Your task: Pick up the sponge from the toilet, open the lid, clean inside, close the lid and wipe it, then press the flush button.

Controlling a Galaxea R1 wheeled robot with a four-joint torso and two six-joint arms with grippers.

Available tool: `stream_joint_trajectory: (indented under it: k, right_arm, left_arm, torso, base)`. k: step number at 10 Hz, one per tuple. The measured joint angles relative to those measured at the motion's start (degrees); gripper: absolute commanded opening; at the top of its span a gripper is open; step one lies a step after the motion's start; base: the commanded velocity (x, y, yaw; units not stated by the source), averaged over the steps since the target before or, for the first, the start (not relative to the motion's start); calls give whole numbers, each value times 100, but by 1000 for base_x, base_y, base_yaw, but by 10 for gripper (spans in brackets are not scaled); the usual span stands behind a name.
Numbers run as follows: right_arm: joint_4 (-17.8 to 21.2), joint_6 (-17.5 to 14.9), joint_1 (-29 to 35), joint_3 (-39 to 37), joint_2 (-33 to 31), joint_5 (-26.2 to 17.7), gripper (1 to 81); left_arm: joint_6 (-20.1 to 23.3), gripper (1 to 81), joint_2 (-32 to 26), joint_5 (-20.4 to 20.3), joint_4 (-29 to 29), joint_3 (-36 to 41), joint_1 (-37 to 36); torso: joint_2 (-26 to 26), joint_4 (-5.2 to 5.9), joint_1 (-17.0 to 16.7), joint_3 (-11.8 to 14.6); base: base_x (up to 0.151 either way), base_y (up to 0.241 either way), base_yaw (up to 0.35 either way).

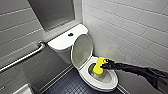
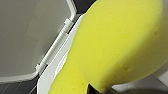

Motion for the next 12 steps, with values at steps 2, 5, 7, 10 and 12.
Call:
stream_joint_trajectory:
  k: [2,5,7,10,12]
  right_arm:
    - [-13,-2,28,-312,91,46,10]
    - [35,179,-138,-714,249,315,10]
    - [229,700,-243,-773,227,606,10]
    - [317,1125,-333,-695,-50,725,10]
    - [319,1302,-439,-262,-422,780,10]
  left_arm:
    - [0,811,-2,7,-5,0,2]
    - [-5,811,-61,-2,-27,0,50]
    - [-5,811,-66,-4,-29,9,116]
    - [-9,811,-63,-24,-30,11,113]
    - [-2,811,-33,-24,-29,13,116]
  torso:
    - [0,0,0,0]
    - [0,0,0,0]
    - [0,0,0,0]
    - [0,0,0,0]
    - [0,0,0,0]
  base:
    - [0,0,0]
    - [0,0,0]
    - [0,0,0]
    - [0,0,0]
    - [0,0,0]
